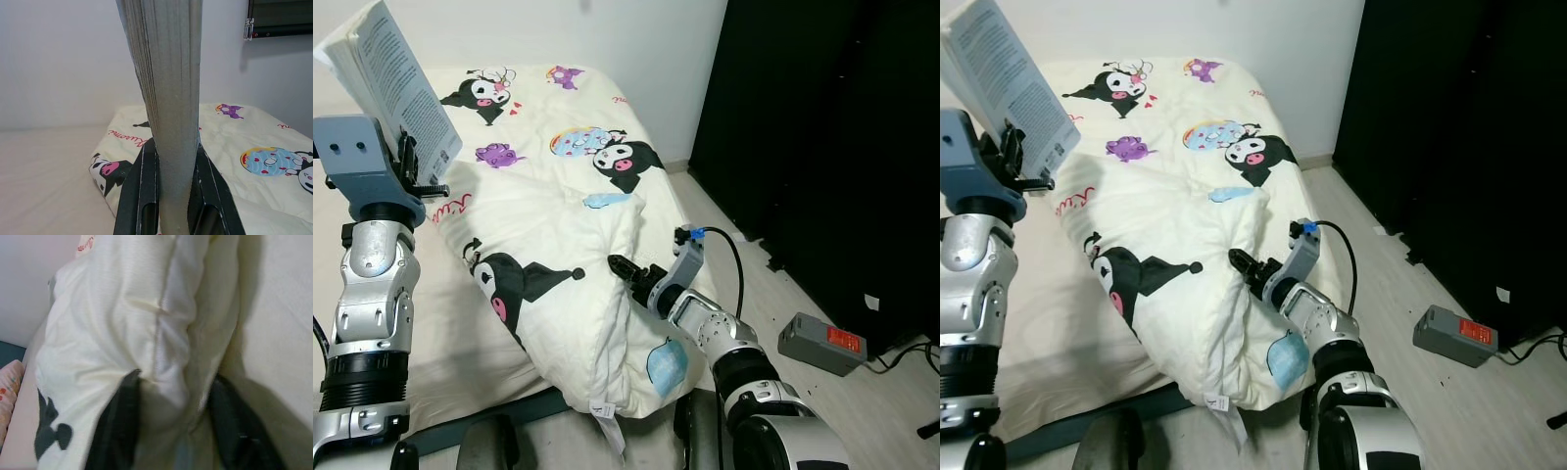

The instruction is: Clean up the room

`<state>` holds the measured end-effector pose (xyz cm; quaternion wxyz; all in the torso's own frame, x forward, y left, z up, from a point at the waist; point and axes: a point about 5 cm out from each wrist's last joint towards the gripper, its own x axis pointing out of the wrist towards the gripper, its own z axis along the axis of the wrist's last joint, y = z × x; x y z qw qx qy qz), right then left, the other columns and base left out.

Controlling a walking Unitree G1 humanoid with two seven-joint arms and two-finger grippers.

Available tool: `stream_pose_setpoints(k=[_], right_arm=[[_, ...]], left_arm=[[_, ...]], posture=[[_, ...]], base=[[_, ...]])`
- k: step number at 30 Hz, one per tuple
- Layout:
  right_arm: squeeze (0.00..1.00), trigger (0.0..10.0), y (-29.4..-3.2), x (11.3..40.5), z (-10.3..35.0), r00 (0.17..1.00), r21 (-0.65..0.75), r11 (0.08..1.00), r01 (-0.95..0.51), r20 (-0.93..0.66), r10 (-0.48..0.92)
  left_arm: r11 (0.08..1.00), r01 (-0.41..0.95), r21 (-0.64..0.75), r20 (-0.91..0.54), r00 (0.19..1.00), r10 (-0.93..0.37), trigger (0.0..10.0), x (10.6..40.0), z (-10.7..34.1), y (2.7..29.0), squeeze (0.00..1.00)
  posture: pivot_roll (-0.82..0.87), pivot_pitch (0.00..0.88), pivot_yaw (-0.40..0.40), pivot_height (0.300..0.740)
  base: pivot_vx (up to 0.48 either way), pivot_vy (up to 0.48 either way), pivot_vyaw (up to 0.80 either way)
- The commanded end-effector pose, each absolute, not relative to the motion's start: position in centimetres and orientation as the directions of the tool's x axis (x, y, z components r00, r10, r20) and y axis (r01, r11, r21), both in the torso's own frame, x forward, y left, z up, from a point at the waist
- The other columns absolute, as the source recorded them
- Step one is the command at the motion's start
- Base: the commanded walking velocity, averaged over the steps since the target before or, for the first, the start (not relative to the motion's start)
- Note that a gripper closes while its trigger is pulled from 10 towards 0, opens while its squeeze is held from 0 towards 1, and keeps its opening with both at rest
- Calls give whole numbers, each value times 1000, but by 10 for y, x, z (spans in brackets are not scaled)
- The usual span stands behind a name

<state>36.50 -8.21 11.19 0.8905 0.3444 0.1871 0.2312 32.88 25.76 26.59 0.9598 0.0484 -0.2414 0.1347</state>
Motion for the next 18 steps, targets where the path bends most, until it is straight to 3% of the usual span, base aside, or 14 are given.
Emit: stream_pose_setpoints(k=[1, 8, 12, 15, 16, 18], right_arm=[[0, 0, -82, 365, 114, 819, 703, 644, -301, -154, 552], [0, 0, -81, 366, 122, 813, 689, 630, -358, -102, 574], [0, 0, -68, 366, 133, 768, 621, 622, -477, -51, 639], [0, 0, -31, 357, 145, 631, 522, 544, -657, -14, 776], [0, 0, -31, 357, 145, 631, 522, 544, -657, -14, 776], [0, 0, 6, 340, 151, 464, 459, 408, -789, 9, 886]], left_arm=[[953, -301, 45, 514, 825, 236, 0, 323, 275, 261, 0], [952, -303, 39, 508, 827, 243, 0, 324, 271, 260, 0], [950, -312, 28, 517, 818, 253, 0, 323, 273, 261, 0], [947, -320, 9, 549, 794, 263, 0, 322, 284, 262, 0], [947, -320, 9, 549, 794, 263, 0, 322, 284, 262, 0], [947, -320, -4, 600, 757, 258, 0, 318, 302, 259, 0]], posture=[[40, 112, -7, 434], [27, 104, -19, 434], [19, 100, -29, 434], [15, 90, -46, 434], [15, 90, -46, 434], [22, 81, -59, 434]], base=[[0, 0, 0], [0, 0, 0], [0, 0, 0], [0, 0, 0], [0, 0, 0], [0, 0, 0]])
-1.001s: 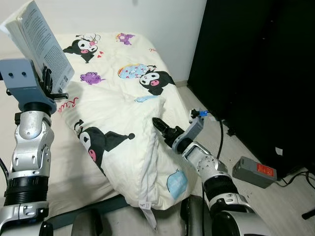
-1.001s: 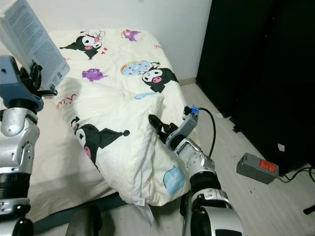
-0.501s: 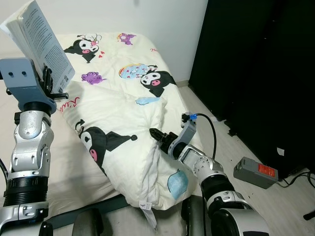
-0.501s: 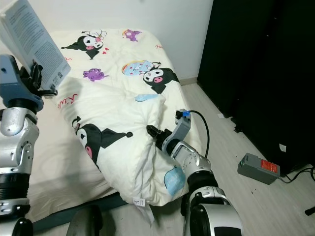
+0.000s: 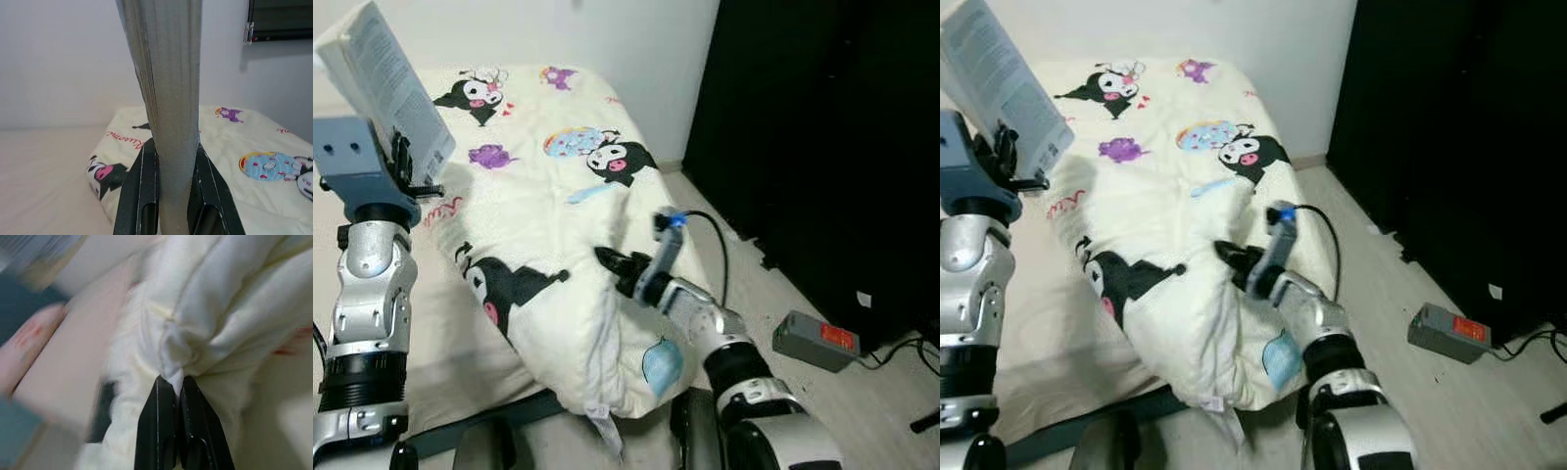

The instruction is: Clean up the room

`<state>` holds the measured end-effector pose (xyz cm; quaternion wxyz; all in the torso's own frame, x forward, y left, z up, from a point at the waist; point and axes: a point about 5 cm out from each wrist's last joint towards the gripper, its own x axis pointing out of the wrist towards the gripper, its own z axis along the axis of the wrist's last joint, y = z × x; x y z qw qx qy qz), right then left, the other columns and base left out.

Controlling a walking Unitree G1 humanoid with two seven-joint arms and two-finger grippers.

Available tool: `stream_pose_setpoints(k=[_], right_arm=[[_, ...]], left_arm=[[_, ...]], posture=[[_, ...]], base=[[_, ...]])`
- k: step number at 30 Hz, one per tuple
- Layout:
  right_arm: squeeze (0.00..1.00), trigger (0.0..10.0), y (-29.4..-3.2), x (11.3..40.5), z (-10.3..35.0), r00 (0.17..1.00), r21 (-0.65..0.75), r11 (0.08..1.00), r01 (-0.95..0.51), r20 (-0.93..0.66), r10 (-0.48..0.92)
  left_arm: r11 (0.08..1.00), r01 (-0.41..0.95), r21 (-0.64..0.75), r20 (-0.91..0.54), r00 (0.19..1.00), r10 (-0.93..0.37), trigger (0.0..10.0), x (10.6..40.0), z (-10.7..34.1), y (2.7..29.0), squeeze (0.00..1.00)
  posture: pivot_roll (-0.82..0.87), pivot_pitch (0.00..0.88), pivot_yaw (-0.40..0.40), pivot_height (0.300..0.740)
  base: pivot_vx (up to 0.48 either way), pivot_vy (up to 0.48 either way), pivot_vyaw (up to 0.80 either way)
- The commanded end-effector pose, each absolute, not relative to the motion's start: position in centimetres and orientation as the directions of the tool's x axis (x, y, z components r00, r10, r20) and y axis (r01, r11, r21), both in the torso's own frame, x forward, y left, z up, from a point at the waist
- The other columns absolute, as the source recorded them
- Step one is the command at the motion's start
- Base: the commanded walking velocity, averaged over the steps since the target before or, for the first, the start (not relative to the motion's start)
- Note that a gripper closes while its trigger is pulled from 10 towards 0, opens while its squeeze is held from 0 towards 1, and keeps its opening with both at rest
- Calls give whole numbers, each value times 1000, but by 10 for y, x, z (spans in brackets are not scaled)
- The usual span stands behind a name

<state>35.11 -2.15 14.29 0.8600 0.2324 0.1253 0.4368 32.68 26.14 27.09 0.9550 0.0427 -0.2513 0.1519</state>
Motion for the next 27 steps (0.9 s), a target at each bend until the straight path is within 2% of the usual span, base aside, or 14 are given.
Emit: stream_pose_setpoints(k=[1, 4, 5, 6, 7, 9, 11, 14, 15, 16, 17, 20, 21, 27], right_arm=[[0, 0, 6, 340, 151, 464, 459, 408, -789, 9, 886], [0, 0, 35, 321, 153, 300, 420, 267, -867, 12, 954], [0, 0, 35, 321, 153, 300, 420, 267, -867, 12, 954], [0, 0, 51, 310, 152, 203, 403, 185, -896, 1, 979], [0, 0, 51, 310, 152, 203, 403, 185, -896, 1, 979], [0, 0, 76, 284, 140, 7, 364, 33, -931, -71, 997], [0, 0, 76, 284, 140, 7, 364, 33, -931, -71, 997], [0, 0, 85, 268, 128, -103, 349, -53, -936, -127, 987], [0, 2549, 87, 262, 122, -135, 335, -77, -939, -153, 979], [0, 2549, 87, 262, 122, -135, 335, -77, -939, -153, 979], [35, 10000, 87, 256, 119, -175, 345, -114, -931, -151, 973], [35, 10000, 87, 256, 119, -175, 345, -114, -931, -151, 973], [1000, 10000, 85, 254, 117, -190, 370, -128, -920, -137, 972], [1000, 10000, 69, 263, 116, -138, 410, -88, -908, -95, 986]], left_arm=[[947, -320, -4, 600, 757, 258, 0, 318, 302, 259, 0], [946, -325, 3, 657, 714, 244, 0, 313, 322, 255, 0], [946, -325, 3, 657, 714, 244, 0, 313, 322, 255, 0], [941, -338, 23, 698, 679, 227, 0, 307, 336, 251, 0], [941, -338, 23, 698, 679, 227, 0, 307, 336, 251, 0], [924, -374, 76, 777, 603, 180, 0, 294, 364, 244, 0], [924, -374, 76, 777, 603, 180, 0, 294, 364, 244, 0], [916, -388, 99, 802, 577, 157, 0, 289, 373, 240, 0], [917, -385, 102, 796, 585, 157, 0, 290, 371, 240, 0], [917, -385, 102, 796, 585, 157, 0, 290, 371, 240, 0], [921, -376, 104, 781, 604, 158, 0, 293, 365, 239, 0], [921, -376, 104, 781, 604, 158, 0, 293, 365, 239, 0], [930, -355, 93, 764, 625, 162, 0, 296, 358, 237, 0], [948, -286, 136, 720, 687, 104, 0, 306, 341, 221, 0]], posture=[[22, 81, -59, 434], [24, 72, -69, 434], [24, 72, -69, 434], [27, 69, -77, 434], [27, 69, -77, 434], [38, 60, -91, 434], [38, 60, -91, 434], [43, 54, -98, 434], [42, 53, -98, 434], [42, 53, -98, 434], [39, 52, -97, 434], [39, 52, -97, 434], [31, 51, -94, 434], [18, 48, -86, 434]], base=[[0, 0, 0], [0, 0, 0], [0, 0, 0], [0, 0, 0], [0, 0, 0], [0, 0, 0], [0, 0, 0], [0, 0, 0], [0, 0, 0], [0, 0, 0], [0, 0, 0], [0, 0, 0], [0, 0, 0], [0, 0, 0]])
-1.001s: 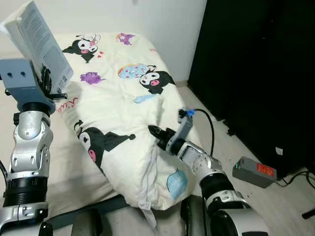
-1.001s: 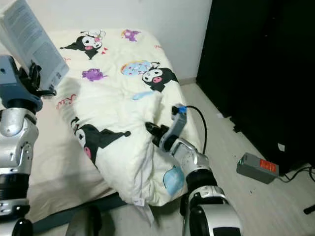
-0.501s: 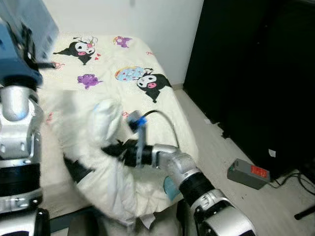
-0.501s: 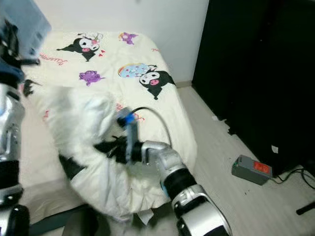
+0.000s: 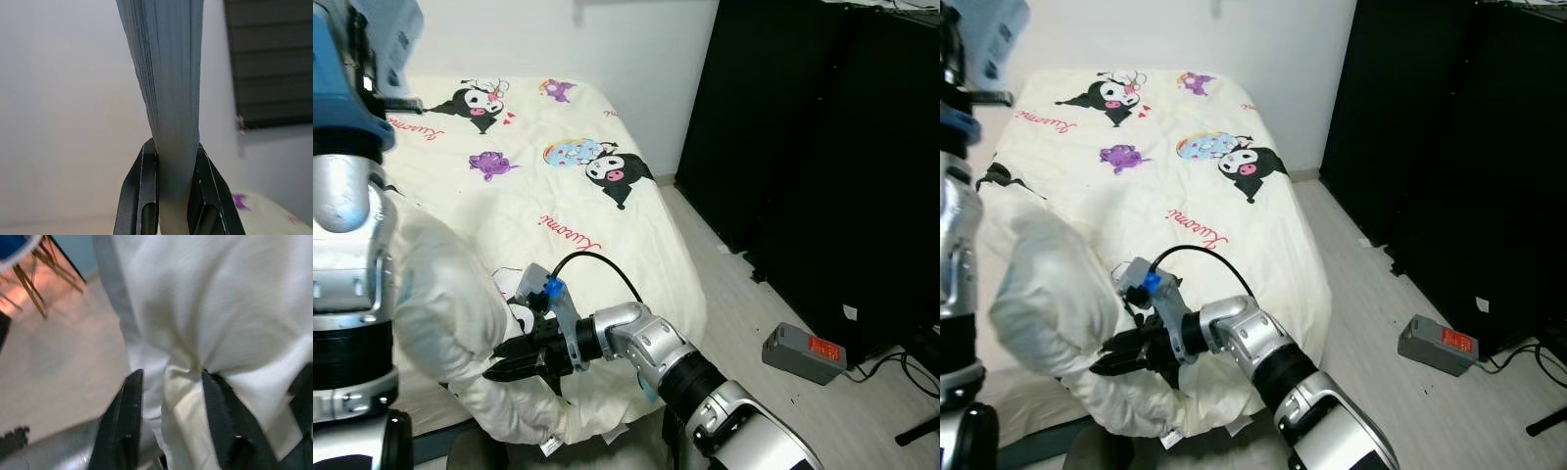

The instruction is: Clean up the room

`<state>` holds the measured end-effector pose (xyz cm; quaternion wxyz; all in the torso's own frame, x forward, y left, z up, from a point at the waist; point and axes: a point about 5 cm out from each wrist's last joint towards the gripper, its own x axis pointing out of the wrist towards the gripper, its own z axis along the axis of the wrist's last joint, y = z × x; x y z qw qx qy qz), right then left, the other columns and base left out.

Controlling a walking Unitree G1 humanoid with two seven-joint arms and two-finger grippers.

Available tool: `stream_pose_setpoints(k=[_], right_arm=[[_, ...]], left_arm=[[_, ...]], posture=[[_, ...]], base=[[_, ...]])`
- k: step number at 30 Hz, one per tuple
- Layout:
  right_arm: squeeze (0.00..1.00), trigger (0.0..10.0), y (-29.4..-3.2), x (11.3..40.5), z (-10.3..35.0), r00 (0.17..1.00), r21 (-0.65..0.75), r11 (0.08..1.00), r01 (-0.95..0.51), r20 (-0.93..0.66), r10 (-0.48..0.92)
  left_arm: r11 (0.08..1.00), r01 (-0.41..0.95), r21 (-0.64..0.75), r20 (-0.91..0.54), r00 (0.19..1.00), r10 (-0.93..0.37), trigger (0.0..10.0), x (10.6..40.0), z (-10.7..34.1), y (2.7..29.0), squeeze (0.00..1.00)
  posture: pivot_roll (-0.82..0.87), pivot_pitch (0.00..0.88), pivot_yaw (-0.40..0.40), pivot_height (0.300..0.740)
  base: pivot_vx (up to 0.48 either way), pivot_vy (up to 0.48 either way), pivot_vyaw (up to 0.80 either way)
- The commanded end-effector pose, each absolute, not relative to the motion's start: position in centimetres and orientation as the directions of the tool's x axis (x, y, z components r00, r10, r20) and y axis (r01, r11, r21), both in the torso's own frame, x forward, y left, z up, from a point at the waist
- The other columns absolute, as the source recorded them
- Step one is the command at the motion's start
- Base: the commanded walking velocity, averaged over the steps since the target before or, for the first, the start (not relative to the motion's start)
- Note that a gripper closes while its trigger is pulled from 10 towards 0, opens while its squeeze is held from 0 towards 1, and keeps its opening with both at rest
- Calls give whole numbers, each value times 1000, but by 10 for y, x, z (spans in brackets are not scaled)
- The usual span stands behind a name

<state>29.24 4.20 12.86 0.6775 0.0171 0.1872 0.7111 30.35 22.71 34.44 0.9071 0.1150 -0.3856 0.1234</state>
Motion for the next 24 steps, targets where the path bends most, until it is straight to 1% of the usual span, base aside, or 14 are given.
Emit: stream_pose_setpoints(k=[1, 2, 4, 6, 8, 9, 11, 13, 14, 15, 16, 18, 19, 24], right_arm=[[1000, 10000, 69, 263, 116, -138, 410, -88, -908, -95, 986], [1000, 10000, 58, 267, 115, -111, 416, -65, -907, -90, 990], [1000, 10000, 58, 267, 115, -111, 416, -65, -907, -90, 990], [1000, 10000, 42, 269, 111, -88, 426, -47, -904, -77, 993], [1000, 10000, 42, 269, 111, -88, 426, -47, -904, -77, 993], [1000, 10000, 34, 268, 109, -79, 436, -43, -899, -64, 995], [1000, 10000, 34, 268, 109, -79, 436, -43, -899, -64, 995], [1000, 10000, 24, 266, 106, -66, 441, -33, -897, -62, 996], [1000, 10000, 12, 268, 103, -17, 442, 17, -897, -72, 997], [1000, 10000, 12, 268, 103, -17, 442, 17, -897, -72, 997], [220, 10000, -2, 273, 100, 47, 445, 80, -892, -84, 995], [220, 10000, -10, 276, 98, 89, 446, 121, -887, -93, 992], [0, 10000, -17, 279, 99, 120, 453, 146, -880, -86, 989], [0, 10000, -31, 286, 107, 188, 450, 194, -872, -58, 980]], left_arm=[[948, -286, 136, 720, 687, 104, 0, 306, 341, 221, 0], [945, -245, 217, 688, 725, 30, 0, 312, 331, 208, 0], [945, -245, 217, 688, 725, 30, 0, 312, 331, 208, 0], [898, -158, 411, 555, 825, -109, 0, 324, 303, 190, 0], [898, -158, 411, 555, 825, -109, 0, 324, 303, 190, 0], [856, -132, 500, 477, 867, -145, 0, 329, 288, 187, 0], [856, -132, 500, 477, 867, -145, 0, 329, 288, 187, 0], [811, -119, 573, 418, 894, -164, 0, 331, 277, 189, 0], [773, -101, 627, 358, 918, -170, 0, 333, 268, 195, 0], [773, -101, 627, 358, 918, -170, 0, 333, 268, 195, 0], [738, -93, 668, 310, 937, -162, 0, 333, 261, 203, 0], [719, -87, 690, 280, 947, -154, 0, 333, 257, 209, 0], [706, -91, 702, 262, 955, -137, 0, 333, 254, 215, 0], [669, -117, 734, 209, 976, -59, 0, 334, 241, 232, 0]], posture=[[18, 48, -86, 434], [11, 49, -77, 434], [11, 49, -77, 434], [3, 47, -69, 434], [3, 47, -69, 434], [3, 51, -67, 434], [3, 51, -67, 434], [0, 51, -64, 434], [0, 51, -61, 434], [0, 51, -61, 434], [-5, 52, -55, 434], [-5, 52, -54, 434], [-6, 54, -52, 434], [-8, 55, -47, 434]], base=[[0, 0, 0], [0, 0, 0], [0, 0, 0], [0, 0, 0], [0, 0, 0], [0, 0, 0], [0, 0, 0], [0, 0, 0], [0, 0, 0], [0, 0, 0], [0, 0, 0], [0, 0, 0], [0, 0, 0], [0, 0, 0]])
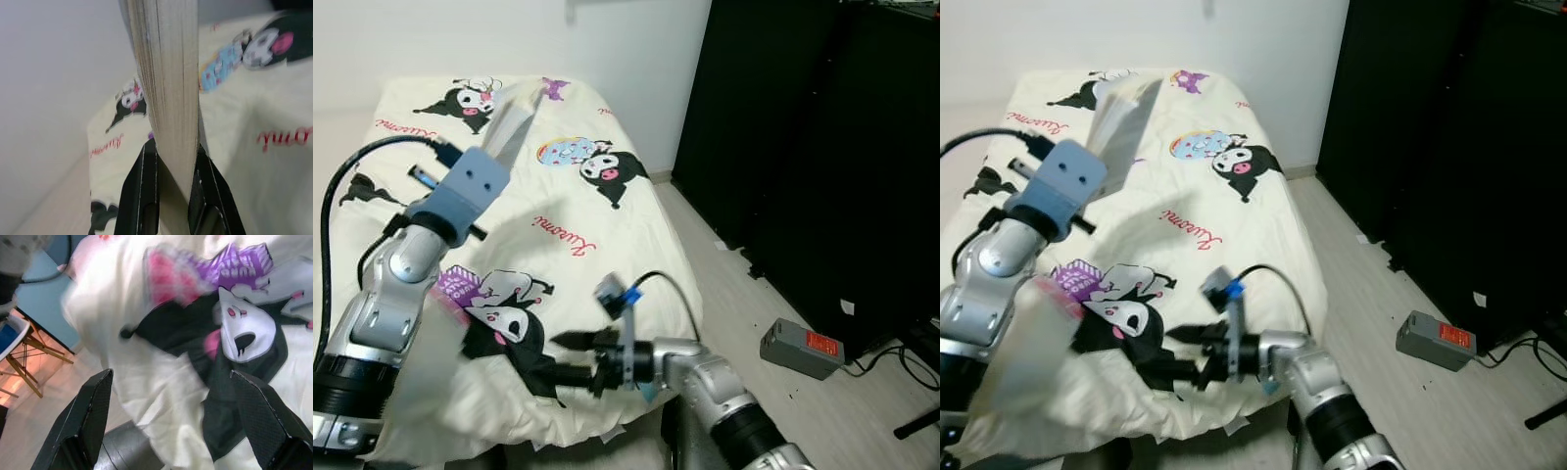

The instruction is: Clean up the room

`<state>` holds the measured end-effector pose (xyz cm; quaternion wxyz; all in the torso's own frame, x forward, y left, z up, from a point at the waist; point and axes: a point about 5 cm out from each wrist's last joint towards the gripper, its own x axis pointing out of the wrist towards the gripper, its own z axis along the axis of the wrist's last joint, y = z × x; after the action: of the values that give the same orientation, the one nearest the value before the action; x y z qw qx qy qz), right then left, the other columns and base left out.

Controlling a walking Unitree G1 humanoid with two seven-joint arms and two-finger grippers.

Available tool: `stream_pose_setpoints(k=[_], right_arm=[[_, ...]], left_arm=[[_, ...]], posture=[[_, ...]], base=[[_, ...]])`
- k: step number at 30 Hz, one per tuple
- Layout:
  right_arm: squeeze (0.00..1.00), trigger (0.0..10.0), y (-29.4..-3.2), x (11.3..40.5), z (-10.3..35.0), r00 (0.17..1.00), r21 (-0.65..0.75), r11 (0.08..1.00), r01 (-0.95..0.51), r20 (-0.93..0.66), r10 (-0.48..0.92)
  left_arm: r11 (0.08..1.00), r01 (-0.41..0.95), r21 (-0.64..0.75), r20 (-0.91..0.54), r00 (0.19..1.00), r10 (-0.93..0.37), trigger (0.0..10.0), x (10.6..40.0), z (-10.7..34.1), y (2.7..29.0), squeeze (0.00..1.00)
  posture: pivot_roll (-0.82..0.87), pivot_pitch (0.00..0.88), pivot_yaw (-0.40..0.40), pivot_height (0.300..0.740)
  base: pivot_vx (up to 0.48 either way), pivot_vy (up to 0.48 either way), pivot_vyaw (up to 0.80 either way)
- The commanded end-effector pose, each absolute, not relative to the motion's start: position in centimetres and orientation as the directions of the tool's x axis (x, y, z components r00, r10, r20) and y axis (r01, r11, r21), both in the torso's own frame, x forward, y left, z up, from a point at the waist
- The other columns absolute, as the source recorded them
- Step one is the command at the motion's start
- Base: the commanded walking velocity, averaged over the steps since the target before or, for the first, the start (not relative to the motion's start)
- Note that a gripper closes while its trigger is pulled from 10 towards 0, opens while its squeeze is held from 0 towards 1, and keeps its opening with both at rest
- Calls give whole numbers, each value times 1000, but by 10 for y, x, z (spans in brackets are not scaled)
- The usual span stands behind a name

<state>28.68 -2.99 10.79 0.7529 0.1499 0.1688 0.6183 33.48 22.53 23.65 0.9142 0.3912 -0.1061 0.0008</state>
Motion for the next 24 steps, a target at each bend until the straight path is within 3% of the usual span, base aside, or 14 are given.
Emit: stream_pose_setpoints(k=[1, 2, 3, 8, 10, 13, 15, 17, 18, 22, 23, 24], right_arm=[[0, 10000, -37, 289, 109, 227, 441, 232, -867, -65, 972], [0, 10000, -37, 289, 109, 227, 441, 232, -867, -65, 972], [0, 10000, -47, 292, 111, 280, 432, 285, -856, -77, 957], [0, 10000, -60, 297, 110, 337, 422, 348, -837, -103, 936], [0, 10000, -71, 298, 110, 364, 422, 376, -825, -112, 925], [0, 10000, -74, 296, 109, 362, 421, 379, -824, -123, 924], [0, 10000, -77, 292, 107, 359, 420, 385, -822, -144, 922], [0, 10000, -80, 291, 106, 368, 418, 398, -817, -154, 917], [0, 10000, -82, 290, 106, 377, 417, 409, -812, -160, 912], [0, 10000, -84, 290, 106, 388, 417, 419, -807, -159, 908], [0, 10000, -87, 292, 107, 418, 419, 443, -793, -156, 895], [0, 10000, -91, 296, 109, 455, 417, 472, -777, -146, 878]], left_arm=[[650, -94, 754, 139, 990, -18, 0, 333, 228, 241, 0], [650, -94, 754, 139, 990, -18, 0, 333, 228, 241, 0], [626, -30, 779, -2, 999, 50, 0, 329, 205, 256, 0], [625, 48, 779, -187, 970, 157, 0, 314, 174, 278, 0], [597, 152, 788, -342, 914, 219, 0, 295, 151, 296, 0], [593, 192, 782, -403, 882, 246, 392, 286, 143, 305, 0], [597, 264, 757, -509, 811, 287, 1176, 268, 131, 320, 0], [601, 284, 747, -541, 786, 300, 1059, 261, 128, 326, 0], [603, 294, 741, -557, 771, 309, 1843, 256, 128, 329, 0], [626, 299, 721, -575, 762, 298, 2275, 253, 130, 329, 0], [699, 271, 661, -573, 784, 238, 3804, 255, 138, 322, 0], [800, 280, 530, -549, 833, 73, 4980, 262, 150, 302, 0]], posture=[[-8, 55, -47, 434], [-8, 55, -47, 434], [-7, 57, -42, 434], [-5, 62, -39, 434], [-2, 65, -40, 434], [-2, 67, -38, 434], [1, 72, -35, 434], [0, 73, -34, 434], [0, 74, -34, 434], [0, 75, -35, 434], [3, 77, -35, 434], [9, 77, -37, 434]], base=[[0, 0, 0], [0, 0, 0], [0, 0, 0], [0, 0, 0], [0, 0, 0], [0, 0, 0], [0, 0, 0], [0, 0, 0], [0, 0, 0], [0, 0, 0], [0, 0, 0], [0, 0, 0]])
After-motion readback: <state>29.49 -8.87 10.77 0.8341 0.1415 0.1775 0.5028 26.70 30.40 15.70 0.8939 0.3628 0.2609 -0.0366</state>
